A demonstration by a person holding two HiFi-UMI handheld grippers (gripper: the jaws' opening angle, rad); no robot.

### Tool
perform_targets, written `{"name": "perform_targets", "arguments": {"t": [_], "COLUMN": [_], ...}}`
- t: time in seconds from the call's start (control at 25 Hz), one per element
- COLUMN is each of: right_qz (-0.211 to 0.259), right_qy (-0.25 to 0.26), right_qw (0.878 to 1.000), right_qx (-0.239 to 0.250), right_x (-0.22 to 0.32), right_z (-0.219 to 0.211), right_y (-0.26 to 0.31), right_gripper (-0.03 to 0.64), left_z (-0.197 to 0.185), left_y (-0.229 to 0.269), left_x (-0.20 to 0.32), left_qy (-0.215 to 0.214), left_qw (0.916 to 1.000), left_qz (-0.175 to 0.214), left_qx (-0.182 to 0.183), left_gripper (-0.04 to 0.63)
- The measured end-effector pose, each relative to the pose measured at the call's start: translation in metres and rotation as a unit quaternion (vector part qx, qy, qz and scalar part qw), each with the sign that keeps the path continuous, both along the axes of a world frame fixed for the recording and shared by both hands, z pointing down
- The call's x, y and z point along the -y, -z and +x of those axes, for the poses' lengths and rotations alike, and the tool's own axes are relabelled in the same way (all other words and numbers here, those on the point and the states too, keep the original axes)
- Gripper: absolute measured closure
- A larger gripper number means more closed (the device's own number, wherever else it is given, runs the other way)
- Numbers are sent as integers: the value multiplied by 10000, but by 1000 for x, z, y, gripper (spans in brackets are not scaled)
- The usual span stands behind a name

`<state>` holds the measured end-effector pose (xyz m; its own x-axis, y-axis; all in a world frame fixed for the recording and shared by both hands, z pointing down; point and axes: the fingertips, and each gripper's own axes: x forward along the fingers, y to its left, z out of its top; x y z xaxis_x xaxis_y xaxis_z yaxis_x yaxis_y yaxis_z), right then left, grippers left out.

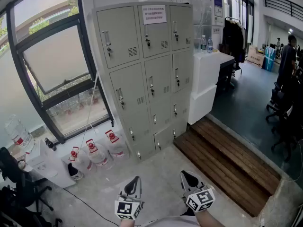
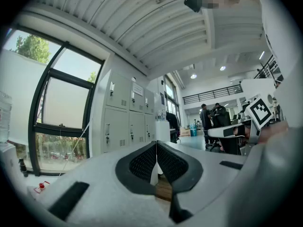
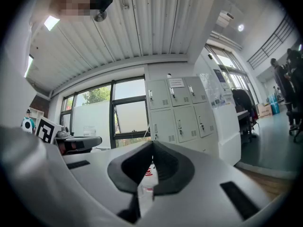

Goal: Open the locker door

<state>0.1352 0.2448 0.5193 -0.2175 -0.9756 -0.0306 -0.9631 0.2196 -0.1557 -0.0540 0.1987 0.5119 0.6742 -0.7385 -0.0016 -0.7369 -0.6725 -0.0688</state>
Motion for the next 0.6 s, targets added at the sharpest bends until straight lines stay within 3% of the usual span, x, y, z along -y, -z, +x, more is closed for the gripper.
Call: {"name": "perform_targets", "arguments": {"t": [0.6], "right_qz": [-43], "right_qy": [48], "right_qw": [10000], "right_qx": [9], "right_x": [4], "right_z": [-1], "right_y": [-2], "right_gripper": [604], "left_z": [7], "left_y": [-8], "left_x": [-1], "left_qy": [-50], "left_qw": [9999], "left_qz": [-93], "left_qx": [-50], "left_gripper": [584]}}
